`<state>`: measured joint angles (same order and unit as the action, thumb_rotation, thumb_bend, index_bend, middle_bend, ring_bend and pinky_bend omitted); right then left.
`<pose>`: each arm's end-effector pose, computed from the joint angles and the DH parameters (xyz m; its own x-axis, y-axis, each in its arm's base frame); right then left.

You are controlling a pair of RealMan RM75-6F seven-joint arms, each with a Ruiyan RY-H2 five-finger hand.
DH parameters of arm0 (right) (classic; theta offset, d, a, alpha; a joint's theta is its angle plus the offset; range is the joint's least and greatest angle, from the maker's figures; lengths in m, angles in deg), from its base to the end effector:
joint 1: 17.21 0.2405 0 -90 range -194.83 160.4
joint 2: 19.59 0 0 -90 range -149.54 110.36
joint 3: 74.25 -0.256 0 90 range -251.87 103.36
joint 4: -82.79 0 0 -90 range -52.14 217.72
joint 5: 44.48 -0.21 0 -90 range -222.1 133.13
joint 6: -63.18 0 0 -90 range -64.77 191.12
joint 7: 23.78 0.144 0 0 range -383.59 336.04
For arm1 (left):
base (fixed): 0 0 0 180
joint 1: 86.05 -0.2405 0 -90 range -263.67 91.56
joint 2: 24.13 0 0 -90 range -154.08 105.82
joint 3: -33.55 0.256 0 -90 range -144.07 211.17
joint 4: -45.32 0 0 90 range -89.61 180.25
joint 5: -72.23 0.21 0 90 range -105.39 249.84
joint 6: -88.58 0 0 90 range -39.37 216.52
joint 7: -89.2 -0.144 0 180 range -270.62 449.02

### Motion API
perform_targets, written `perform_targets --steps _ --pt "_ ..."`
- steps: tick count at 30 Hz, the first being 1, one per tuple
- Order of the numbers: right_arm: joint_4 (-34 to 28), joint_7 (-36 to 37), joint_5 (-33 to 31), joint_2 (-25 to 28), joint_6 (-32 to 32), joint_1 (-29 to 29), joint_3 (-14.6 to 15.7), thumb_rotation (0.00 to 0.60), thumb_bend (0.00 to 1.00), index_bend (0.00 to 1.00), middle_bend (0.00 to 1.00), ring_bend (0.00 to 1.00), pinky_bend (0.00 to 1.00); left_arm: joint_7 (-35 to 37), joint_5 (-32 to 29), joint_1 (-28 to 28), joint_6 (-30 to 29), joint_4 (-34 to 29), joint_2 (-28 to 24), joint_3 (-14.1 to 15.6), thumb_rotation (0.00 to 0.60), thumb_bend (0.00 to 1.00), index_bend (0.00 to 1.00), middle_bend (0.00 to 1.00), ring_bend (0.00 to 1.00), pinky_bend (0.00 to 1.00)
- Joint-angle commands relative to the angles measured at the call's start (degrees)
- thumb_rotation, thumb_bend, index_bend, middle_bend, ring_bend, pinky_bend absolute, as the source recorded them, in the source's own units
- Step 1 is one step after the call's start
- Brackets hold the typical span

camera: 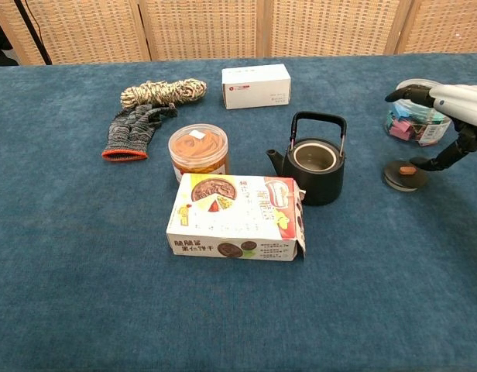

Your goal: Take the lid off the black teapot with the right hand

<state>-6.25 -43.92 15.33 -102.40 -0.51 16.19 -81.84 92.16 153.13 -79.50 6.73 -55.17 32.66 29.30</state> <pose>-0.2156 -0.3178 0.0277 0.4089 -0.2301 0.8831 -0.9117 -0.1460 0.3841 -0.2979 0.1927 0.1861 0.3228 0.0235 0.9462 0.9454 0.0401 -0.3235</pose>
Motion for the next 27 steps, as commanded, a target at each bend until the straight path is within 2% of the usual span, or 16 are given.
perform_targets --steps 1,5,8,13,15,21,27 --pt "-4.2 0.33 3.18 3.45 -3.17 -1.73 0.1 0.6 0.37 0.0 0.0 0.0 0.0 0.13 0.08 -0.1 -0.13 0.08 -0.01 0.05 0.6 0.0 0.0 0.0 0.0 0.0" --pt "-6.77 3.22 9.56 7.75 -7.2 -4.52 1.68 0.6 0.37 0.0 0.0 0.0 0.0 0.21 0.22 -0.29 -0.4 0.19 0.01 0.14 0.6 0.0 0.0 0.0 0.0 0.0" --pt "-5.19 8.2 15.88 10.76 -9.69 -6.88 3.94 0.6 0.34 0.0 0.0 0.0 0.0 -0.12 0.16 -0.61 -0.56 0.15 0.24 0.44 0.6 0.0 0.0 0.0 0.0 0.0" --pt "3.03 16.93 23.89 13.12 -13.75 -9.81 6.53 0.6 0.07 0.0 0.0 0.0 0.0 0.52 1.17 -1.57 -1.35 0.16 0.64 1.44 0.6 0.0 0.0 0.0 0.0 0.0" --pt "7.3 19.82 25.99 13.02 -16.94 -11.95 7.32 0.6 0.01 0.0 0.0 0.0 0.0 1.67 1.28 -2.35 -2.4 1.16 1.18 1.6 0.6 0.0 0.0 0.0 0.0 0.0" --pt "11.98 21.56 29.25 11.85 -23.93 -17.31 9.2 0.6 0.0 0.0 0.0 0.0 0.0 2.79 0.4 -3.18 -2.67 3.99 2.55 1.75 0.6 0.0 0.0 0.0 0.0 0.0" --pt "13.63 23.54 30.92 9.88 -29.57 -21.03 9.09 0.6 0.0 0.01 0.0 0.0 0.0 2.72 0.82 -2.91 -2.5 5.26 2.97 1.54 0.6 0.0 0.0 0.0 0.0 0.0"
